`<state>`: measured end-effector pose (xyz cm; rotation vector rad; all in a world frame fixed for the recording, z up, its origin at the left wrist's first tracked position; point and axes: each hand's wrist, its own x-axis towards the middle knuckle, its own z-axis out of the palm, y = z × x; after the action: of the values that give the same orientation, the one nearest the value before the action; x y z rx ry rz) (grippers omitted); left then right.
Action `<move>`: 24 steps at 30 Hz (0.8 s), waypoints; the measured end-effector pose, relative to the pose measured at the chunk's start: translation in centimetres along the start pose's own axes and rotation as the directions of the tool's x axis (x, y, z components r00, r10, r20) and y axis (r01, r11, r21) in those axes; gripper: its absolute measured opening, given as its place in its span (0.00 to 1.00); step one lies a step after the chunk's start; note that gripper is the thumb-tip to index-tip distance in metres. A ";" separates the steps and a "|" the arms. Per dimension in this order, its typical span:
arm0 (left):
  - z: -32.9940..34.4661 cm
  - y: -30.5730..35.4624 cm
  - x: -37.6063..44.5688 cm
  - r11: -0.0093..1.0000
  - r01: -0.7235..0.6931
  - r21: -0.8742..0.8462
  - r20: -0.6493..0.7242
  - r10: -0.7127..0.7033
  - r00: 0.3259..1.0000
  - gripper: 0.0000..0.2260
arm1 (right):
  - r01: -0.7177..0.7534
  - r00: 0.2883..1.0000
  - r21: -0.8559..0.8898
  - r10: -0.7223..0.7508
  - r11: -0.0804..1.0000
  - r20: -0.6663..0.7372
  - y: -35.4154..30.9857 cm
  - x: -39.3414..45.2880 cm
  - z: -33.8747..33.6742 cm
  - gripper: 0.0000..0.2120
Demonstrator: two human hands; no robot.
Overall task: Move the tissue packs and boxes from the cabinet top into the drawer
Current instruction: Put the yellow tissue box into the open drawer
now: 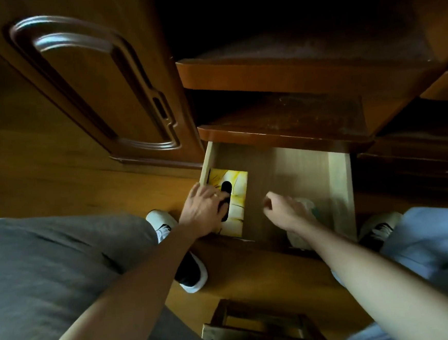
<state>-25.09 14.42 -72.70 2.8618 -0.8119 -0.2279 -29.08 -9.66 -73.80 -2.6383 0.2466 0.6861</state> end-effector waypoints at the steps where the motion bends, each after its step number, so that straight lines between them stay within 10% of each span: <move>1: 0.1 -0.5 0.0 0.993 0.109 -0.043 -0.103 -0.113 0.988 0.21 | -0.015 0.999 0.077 0.011 0.997 0.050 -0.9 0.4 0.1 0.15; 4: 0.1 -1.9 -0.3 0.793 0.522 -0.313 0.079 -0.526 0.847 0.35 | -0.083 0.990 0.231 0.052 0.970 0.134 -3.4 1.9 0.1 0.30; 8: 2.0 -3.1 -0.9 0.710 0.646 -0.280 0.431 -0.509 0.745 0.34 | -0.177 0.976 0.337 0.121 0.925 0.180 -5.9 4.1 1.4 0.44; 16: 3.7 -3.4 -0.8 0.709 0.658 -0.255 0.419 -0.533 0.736 0.43 | 0.010 0.999 0.012 -0.010 1.000 -0.034 -6.7 8.4 1.6 0.43; 24: 4.0 -2.4 -0.6 0.672 0.694 -0.257 0.224 -0.658 0.719 0.39 | -0.310 0.943 -0.178 0.278 0.934 -0.181 -0.3 6.4 -0.9 0.33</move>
<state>-25.08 16.31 -76.96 2.6938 0.3229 -0.5544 -23.10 -10.17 -76.14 -2.8878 0.6619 0.6298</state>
